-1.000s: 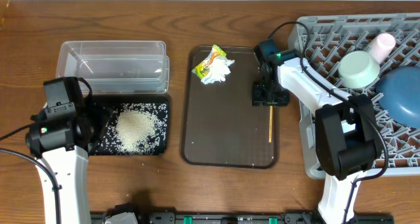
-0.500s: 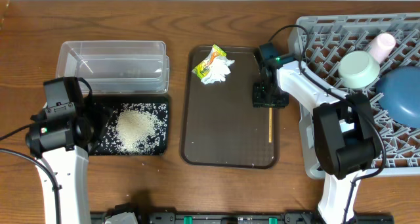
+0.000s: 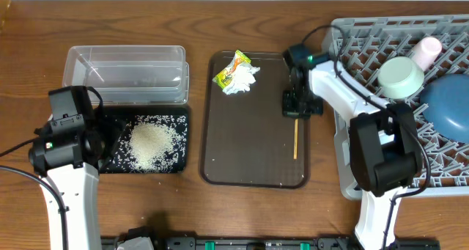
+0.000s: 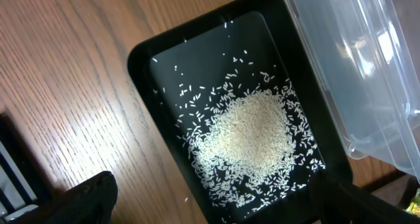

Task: Sort waste into correct bins and load items into the dishwasher rack
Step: 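Carry the chopstick into the dish rack's left edge and release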

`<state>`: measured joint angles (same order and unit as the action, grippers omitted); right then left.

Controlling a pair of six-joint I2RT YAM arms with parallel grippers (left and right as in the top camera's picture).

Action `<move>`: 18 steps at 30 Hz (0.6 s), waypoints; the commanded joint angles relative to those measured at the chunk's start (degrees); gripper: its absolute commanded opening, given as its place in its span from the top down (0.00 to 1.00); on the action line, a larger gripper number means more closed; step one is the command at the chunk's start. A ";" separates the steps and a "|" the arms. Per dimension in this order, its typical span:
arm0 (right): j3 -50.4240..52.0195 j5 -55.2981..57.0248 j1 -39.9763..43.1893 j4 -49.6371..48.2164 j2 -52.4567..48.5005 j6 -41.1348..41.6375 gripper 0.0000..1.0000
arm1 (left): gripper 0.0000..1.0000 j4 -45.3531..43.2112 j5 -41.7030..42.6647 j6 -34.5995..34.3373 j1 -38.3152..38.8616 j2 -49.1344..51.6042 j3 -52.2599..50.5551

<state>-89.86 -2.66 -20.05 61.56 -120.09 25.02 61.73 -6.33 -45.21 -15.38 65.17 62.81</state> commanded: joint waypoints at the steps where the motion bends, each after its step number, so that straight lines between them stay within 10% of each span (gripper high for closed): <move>1: -9.07 -0.81 2.10 3.96 -0.13 -3.34 0.99 | 0.04 0.37 -0.50 -0.55 -0.31 0.11 0.96; 18: -33.51 -5.27 21.05 16.37 -0.15 -34.18 0.99 | 0.04 0.37 -0.50 -0.55 -0.31 0.11 0.94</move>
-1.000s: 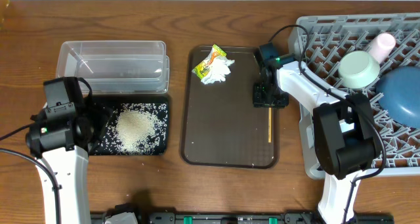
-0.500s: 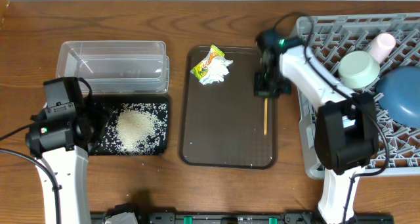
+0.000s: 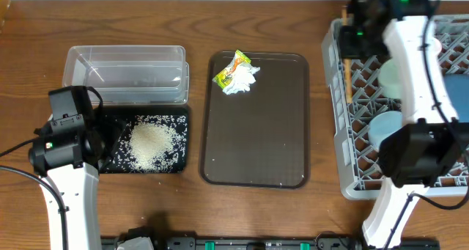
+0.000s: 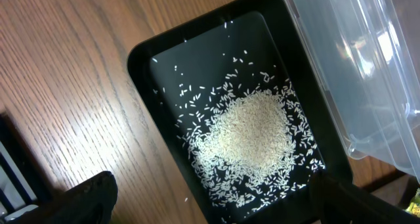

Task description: Sort waste into correct bins and load items into the dishwasher rack

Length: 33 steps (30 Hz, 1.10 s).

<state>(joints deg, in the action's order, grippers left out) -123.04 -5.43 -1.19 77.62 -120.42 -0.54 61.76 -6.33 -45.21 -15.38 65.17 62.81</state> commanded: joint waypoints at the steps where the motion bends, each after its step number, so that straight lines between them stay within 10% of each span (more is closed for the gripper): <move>1: -0.24 -2.97 3.02 0.42 0.17 -9.79 0.99 | 0.04 0.35 -0.50 -0.55 -0.31 0.11 0.94; 33: 0.48 -14.71 -0.85 3.58 -1.90 -5.07 0.73 | 0.04 0.35 -0.50 -0.55 -0.31 0.11 0.94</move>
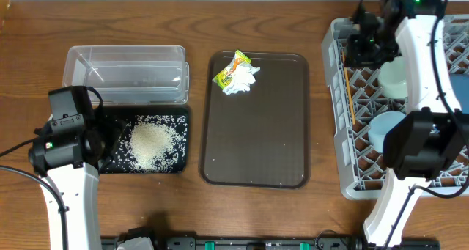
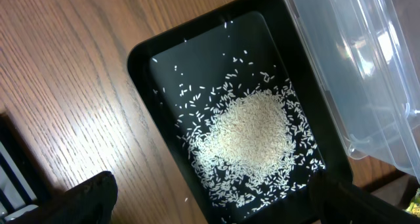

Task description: Sort waste into correct bins and load items into the dishwasher rack

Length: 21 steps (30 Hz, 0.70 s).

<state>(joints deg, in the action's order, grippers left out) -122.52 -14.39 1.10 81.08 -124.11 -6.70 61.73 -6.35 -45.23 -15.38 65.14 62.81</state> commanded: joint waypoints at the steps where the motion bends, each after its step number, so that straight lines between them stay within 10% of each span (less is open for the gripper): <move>1: -0.04 -7.91 -4.37 0.11 1.97 1.09 0.66 | 0.04 0.37 -0.48 -0.52 -0.31 0.13 0.94; 7: 0.00 -5.99 -14.12 -3.87 1.95 6.78 0.01 | 0.04 0.37 -0.48 -0.52 -0.31 0.13 0.96; 21: -0.02 34.21 -17.73 -9.57 1.95 28.57 0.01 | 0.04 0.37 -0.48 -0.52 -0.31 0.13 0.96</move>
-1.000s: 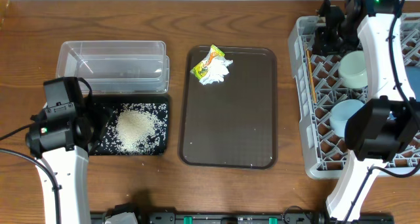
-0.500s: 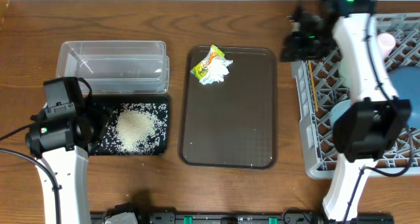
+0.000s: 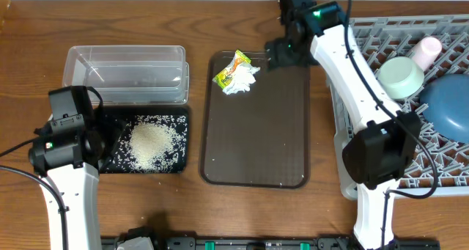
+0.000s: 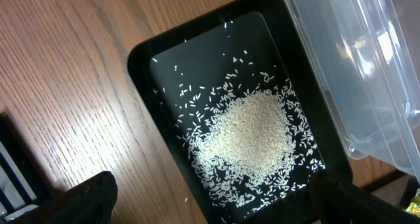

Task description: Sort waste into correct bins and load items into the dishwasher rack

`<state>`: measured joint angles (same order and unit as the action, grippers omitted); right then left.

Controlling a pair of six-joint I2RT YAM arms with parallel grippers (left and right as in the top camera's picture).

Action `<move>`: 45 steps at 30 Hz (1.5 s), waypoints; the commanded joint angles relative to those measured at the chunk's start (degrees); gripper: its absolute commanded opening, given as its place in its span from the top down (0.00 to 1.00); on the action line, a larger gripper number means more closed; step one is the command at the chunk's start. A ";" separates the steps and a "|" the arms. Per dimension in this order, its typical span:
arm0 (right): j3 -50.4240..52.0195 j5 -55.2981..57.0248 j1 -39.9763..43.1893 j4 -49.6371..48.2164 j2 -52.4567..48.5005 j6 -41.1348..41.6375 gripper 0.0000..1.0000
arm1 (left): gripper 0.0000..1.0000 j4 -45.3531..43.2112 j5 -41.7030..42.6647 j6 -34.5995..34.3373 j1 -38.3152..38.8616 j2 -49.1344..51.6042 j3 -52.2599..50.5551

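Observation:
A crumpled yellow-and-white wrapper (image 3: 236, 72) lies at the far end of the brown tray (image 3: 255, 178). My right gripper (image 3: 281, 53) hangs just right of it over the tray's far right corner; its jaws are too dark to read. The grey dishwasher rack (image 3: 348, 184) on the right holds a green bowl (image 3: 401, 78), a pink cup (image 3: 426, 50) and a blue bowl (image 3: 443, 107). My left gripper (image 4: 216, 201) is open and empty above the black tray of rice (image 4: 252, 135), its fingers (image 4: 92, 194) spread wide.
A clear plastic bin (image 3: 126, 74) stands behind the black rice tray (image 3: 150, 144) on the left. The right arm stretches from the front edge of the table across the rack's left side. Bare wood lies between the trays and the front edge.
My right gripper was over the rack's far left part and is now left of it, at the brown tray's far corner beside the wrapper. The left arm has not moved.
First my right gripper was down on a wooden chopstick on the brown tray's right side. Then the chopstick was off the tray, with the gripper at the rack's far left. Later the chopstick lay along the rack's left edge. Now the gripper is beside the wrapper.

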<state>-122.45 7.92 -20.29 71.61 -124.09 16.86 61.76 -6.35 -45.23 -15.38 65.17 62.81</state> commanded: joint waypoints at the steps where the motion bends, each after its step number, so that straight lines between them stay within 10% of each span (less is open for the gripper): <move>1: -0.09 11.80 5.46 0.22 1.92 5.01 0.01 | 0.04 0.35 -0.48 -0.52 -0.31 0.11 0.96; 18: -0.07 -4.07 26.18 8.94 1.92 11.82 0.01 | 0.04 0.28 1.27 -3.39 -0.31 0.11 0.94; 25: -0.07 -4.09 27.74 8.94 1.92 11.82 0.01 | 0.04 3.93 26.40 -3.76 -0.28 0.11 0.94; 31: -0.07 -4.07 27.67 8.96 1.92 11.82 0.01 | 0.07 -7.37 51.93 10.73 5.44 0.09 1.05; 45: -0.07 -4.09 27.67 8.94 1.92 11.82 0.01 | 0.02 10.08 17.57 15.87 35.23 26.69 39.32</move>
<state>-122.45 3.79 7.16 80.44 -124.03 27.92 70.02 21.30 -31.03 18.13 84.90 95.64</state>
